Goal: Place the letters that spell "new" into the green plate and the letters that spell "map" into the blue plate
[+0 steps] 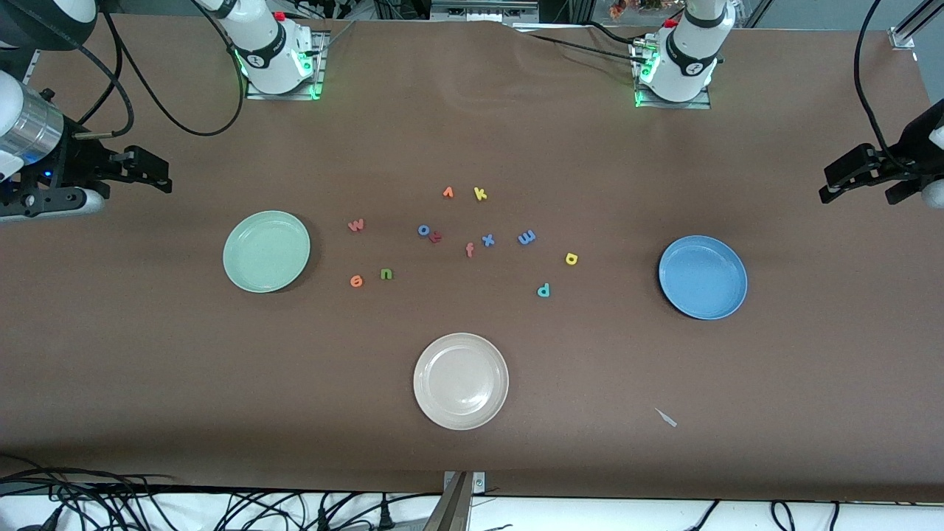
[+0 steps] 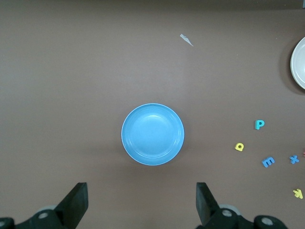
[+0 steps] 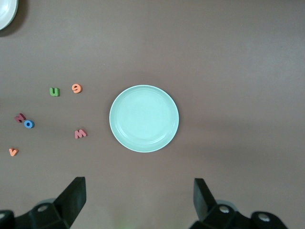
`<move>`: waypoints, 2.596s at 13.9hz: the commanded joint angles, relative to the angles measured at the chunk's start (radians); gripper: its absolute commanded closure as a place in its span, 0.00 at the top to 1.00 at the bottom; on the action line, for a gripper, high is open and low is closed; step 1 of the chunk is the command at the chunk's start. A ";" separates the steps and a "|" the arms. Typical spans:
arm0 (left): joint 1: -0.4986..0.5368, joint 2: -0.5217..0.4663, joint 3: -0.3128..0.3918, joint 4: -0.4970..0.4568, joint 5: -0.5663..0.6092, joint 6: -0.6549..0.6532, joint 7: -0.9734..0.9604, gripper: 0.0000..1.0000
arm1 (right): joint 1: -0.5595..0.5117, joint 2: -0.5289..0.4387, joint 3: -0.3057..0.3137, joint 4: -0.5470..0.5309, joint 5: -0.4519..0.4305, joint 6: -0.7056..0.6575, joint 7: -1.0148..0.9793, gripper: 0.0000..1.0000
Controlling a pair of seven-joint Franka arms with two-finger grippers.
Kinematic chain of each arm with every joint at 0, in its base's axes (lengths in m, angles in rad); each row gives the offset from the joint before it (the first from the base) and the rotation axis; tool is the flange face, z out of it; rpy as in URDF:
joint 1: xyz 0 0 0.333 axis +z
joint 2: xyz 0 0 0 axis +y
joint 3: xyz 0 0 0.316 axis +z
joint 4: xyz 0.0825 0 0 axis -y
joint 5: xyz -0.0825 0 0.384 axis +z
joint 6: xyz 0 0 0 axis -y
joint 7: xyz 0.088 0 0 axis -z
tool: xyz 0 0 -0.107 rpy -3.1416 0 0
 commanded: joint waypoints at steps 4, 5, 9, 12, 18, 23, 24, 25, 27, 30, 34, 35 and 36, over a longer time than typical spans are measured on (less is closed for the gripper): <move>0.003 0.011 -0.003 0.025 0.002 -0.006 0.020 1.00 | 0.005 -0.007 -0.002 -0.014 -0.015 0.008 -0.008 1.00; 0.003 0.011 -0.003 0.025 0.002 -0.007 0.020 1.00 | 0.005 -0.008 -0.002 -0.016 -0.015 0.008 -0.007 1.00; 0.003 0.011 -0.003 0.025 0.002 -0.007 0.020 1.00 | 0.005 -0.013 -0.002 -0.023 -0.015 0.006 -0.007 1.00; 0.003 0.011 -0.003 0.024 0.002 -0.007 0.020 1.00 | 0.005 -0.016 -0.002 -0.028 -0.015 0.009 -0.007 1.00; 0.003 0.011 -0.003 0.024 0.002 -0.007 0.020 1.00 | 0.005 -0.020 0.000 -0.042 -0.015 0.009 -0.007 1.00; 0.003 0.011 -0.003 0.024 0.002 -0.007 0.020 1.00 | 0.005 -0.022 0.001 -0.051 -0.015 0.032 -0.007 1.00; 0.003 0.011 -0.003 0.024 0.002 -0.007 0.020 1.00 | 0.005 -0.022 0.001 -0.051 -0.015 0.034 -0.007 1.00; 0.003 0.011 -0.003 0.024 0.002 -0.007 0.020 1.00 | 0.005 -0.022 0.001 -0.051 -0.015 0.034 -0.007 1.00; 0.003 0.011 -0.003 0.024 0.002 -0.007 0.020 1.00 | 0.005 -0.020 0.001 -0.054 -0.015 0.035 -0.008 1.00; 0.003 0.011 -0.003 0.024 0.002 -0.007 0.020 1.00 | 0.005 -0.020 0.001 -0.054 -0.013 0.043 -0.007 1.00; 0.003 0.011 -0.003 0.024 0.002 -0.007 0.020 1.00 | 0.005 -0.020 0.001 -0.060 -0.013 0.052 -0.008 1.00; 0.003 0.011 -0.003 0.024 0.001 -0.007 0.020 1.00 | 0.005 -0.020 0.001 -0.062 -0.013 0.054 -0.007 1.00; 0.003 0.011 -0.003 0.024 0.002 -0.007 0.020 1.00 | 0.005 -0.017 0.001 -0.062 -0.012 0.060 -0.008 1.00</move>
